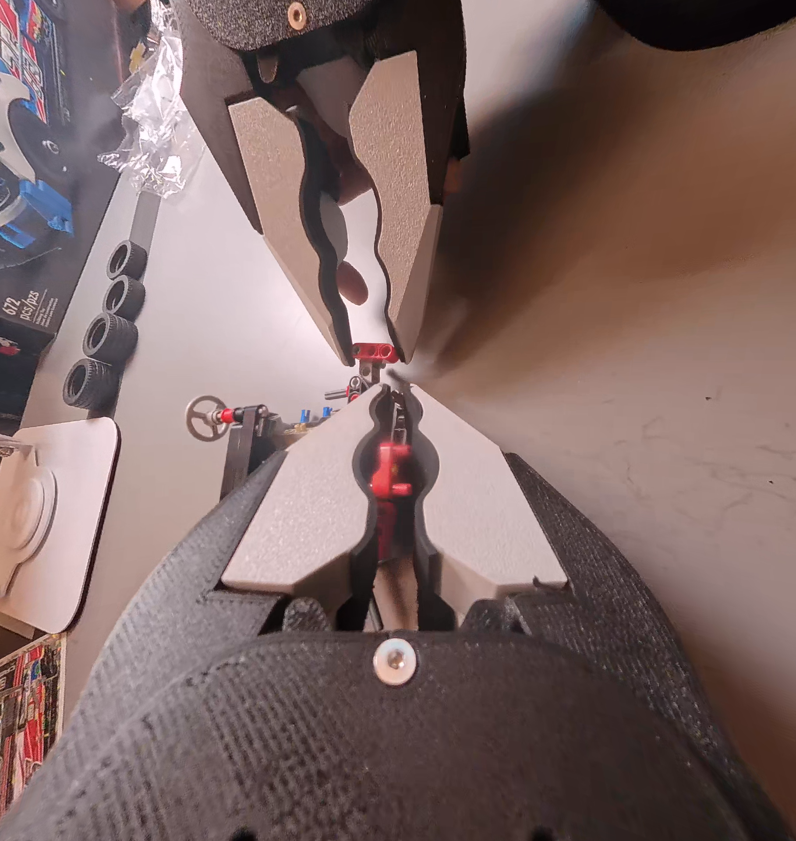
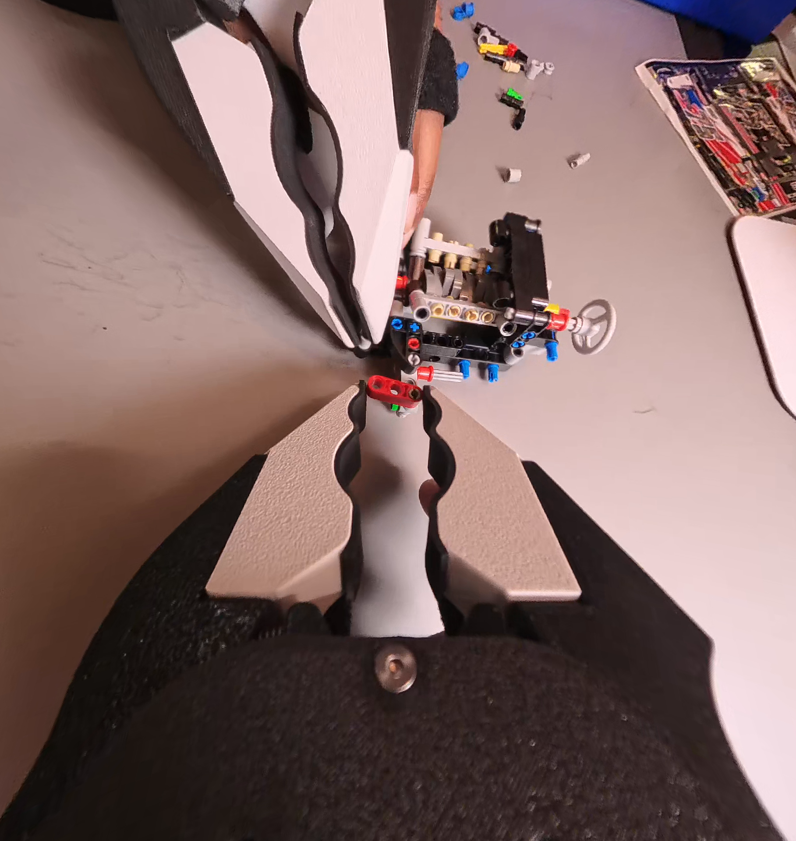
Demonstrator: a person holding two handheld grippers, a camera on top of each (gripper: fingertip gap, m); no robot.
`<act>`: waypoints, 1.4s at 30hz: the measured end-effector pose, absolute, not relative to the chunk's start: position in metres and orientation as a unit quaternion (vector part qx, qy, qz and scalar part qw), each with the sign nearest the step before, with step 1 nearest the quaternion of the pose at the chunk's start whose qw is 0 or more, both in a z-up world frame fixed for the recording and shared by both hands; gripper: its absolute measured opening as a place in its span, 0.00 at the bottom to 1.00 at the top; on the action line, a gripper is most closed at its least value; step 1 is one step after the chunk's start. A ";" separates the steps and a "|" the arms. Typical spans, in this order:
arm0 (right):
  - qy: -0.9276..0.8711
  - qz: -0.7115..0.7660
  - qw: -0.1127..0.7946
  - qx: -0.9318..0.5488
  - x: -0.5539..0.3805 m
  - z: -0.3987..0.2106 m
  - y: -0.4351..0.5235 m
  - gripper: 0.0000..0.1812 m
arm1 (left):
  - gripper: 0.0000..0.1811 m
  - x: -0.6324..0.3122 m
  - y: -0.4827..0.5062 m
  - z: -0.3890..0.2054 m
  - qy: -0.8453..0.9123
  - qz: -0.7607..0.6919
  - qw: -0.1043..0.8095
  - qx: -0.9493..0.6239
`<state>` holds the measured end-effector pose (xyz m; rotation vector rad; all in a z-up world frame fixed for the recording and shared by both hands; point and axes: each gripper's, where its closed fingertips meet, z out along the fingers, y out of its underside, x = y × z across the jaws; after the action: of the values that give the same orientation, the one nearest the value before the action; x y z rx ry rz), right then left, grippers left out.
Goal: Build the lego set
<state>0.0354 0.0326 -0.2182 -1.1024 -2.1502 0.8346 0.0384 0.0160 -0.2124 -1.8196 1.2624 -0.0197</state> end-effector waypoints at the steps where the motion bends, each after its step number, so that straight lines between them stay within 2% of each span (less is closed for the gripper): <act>1: -0.802 0.311 0.294 -0.417 0.034 -0.218 0.033 0.13 | 0.02 0.038 0.016 -0.212 0.509 -0.007 0.449 -0.735; 8: -0.786 0.314 0.305 -0.437 0.031 -0.219 0.027 0.13 | 0.06 0.038 0.010 -0.206 0.503 -0.017 0.463 -0.729; 16: -0.789 0.330 0.289 -0.431 0.037 -0.218 0.024 0.16 | 0.06 0.023 0.001 -0.211 0.511 -0.003 0.434 -0.742; 23: -0.781 0.322 0.312 -0.434 0.032 -0.217 0.029 0.07 | 0.01 0.025 0.005 -0.217 0.517 0.017 0.433 -0.738; 35: -0.774 0.353 0.300 -0.432 0.035 -0.214 0.023 0.04 | 0.00 0.026 0.002 -0.211 0.523 0.014 0.460 -0.718; 39: -0.777 0.351 0.299 -0.428 0.036 -0.216 0.020 0.04 | 0.08 0.010 -0.003 -0.190 0.493 -0.014 0.477 -0.727; 42: -0.776 0.347 0.302 -0.431 0.038 -0.216 0.019 0.04 | 0.23 -0.007 -0.011 -0.198 0.471 -0.063 0.437 -0.764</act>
<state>0.0376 0.0194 -0.2157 -1.1436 -2.0582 0.9189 -0.0074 -0.0109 -0.1982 -1.8987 1.1707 -0.1557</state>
